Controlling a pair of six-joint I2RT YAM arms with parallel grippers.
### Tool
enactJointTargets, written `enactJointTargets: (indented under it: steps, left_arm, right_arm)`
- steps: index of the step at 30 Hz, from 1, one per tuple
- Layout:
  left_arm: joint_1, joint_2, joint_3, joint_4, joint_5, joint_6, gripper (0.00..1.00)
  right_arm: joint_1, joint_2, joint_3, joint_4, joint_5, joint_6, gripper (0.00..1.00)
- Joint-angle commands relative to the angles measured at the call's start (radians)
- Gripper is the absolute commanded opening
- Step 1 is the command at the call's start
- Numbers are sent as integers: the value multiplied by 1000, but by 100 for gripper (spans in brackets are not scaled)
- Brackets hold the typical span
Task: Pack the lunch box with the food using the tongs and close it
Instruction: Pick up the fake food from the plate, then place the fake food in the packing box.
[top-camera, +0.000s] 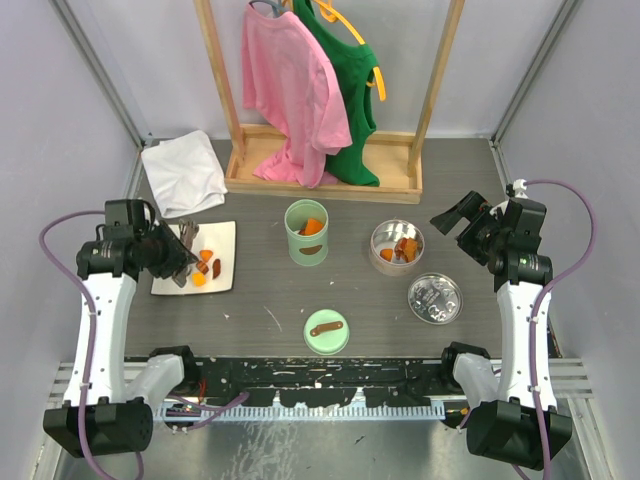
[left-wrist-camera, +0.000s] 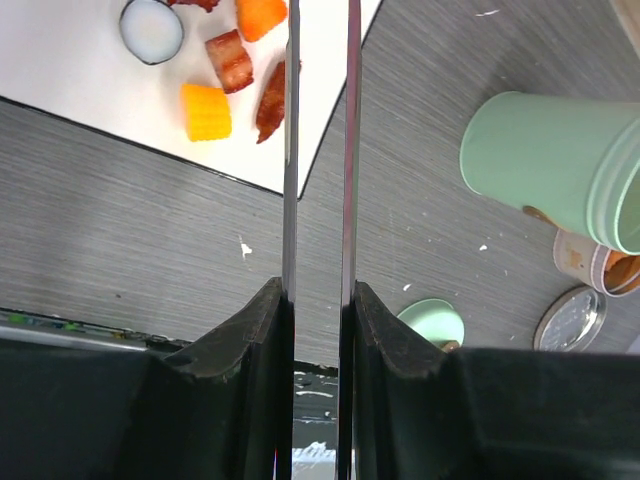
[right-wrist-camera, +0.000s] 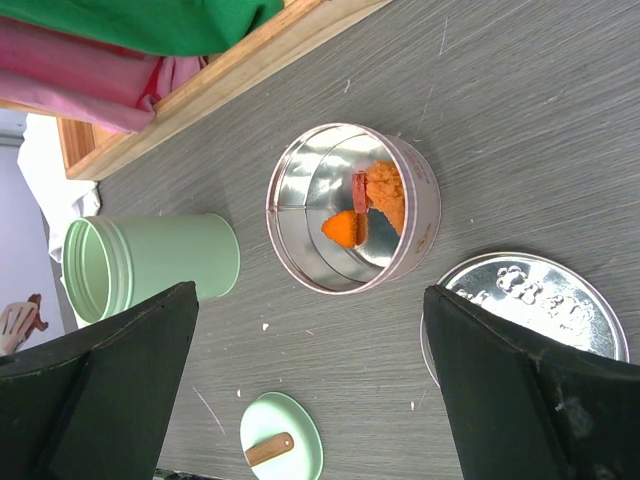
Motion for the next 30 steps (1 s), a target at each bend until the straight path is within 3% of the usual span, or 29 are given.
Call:
enactJointTargets:
  steps: [1, 23, 27, 30]
  left_arm:
    - [7, -51, 46, 79, 77, 8, 13]
    - [-4, -59, 169, 133, 349, -32, 15]
    - [-45, -53, 183, 153, 365, -54, 15]
    - [-145, -44, 171, 210, 326, -103, 15]
  right_arm:
    - [-2, -10, 7, 48, -18, 11, 100]
    - [-3, -8, -10, 64, -32, 26, 100]
    - [-2, -9, -17, 69, -38, 35, 100]
    - [-3, -10, -21, 74, -45, 39, 100]
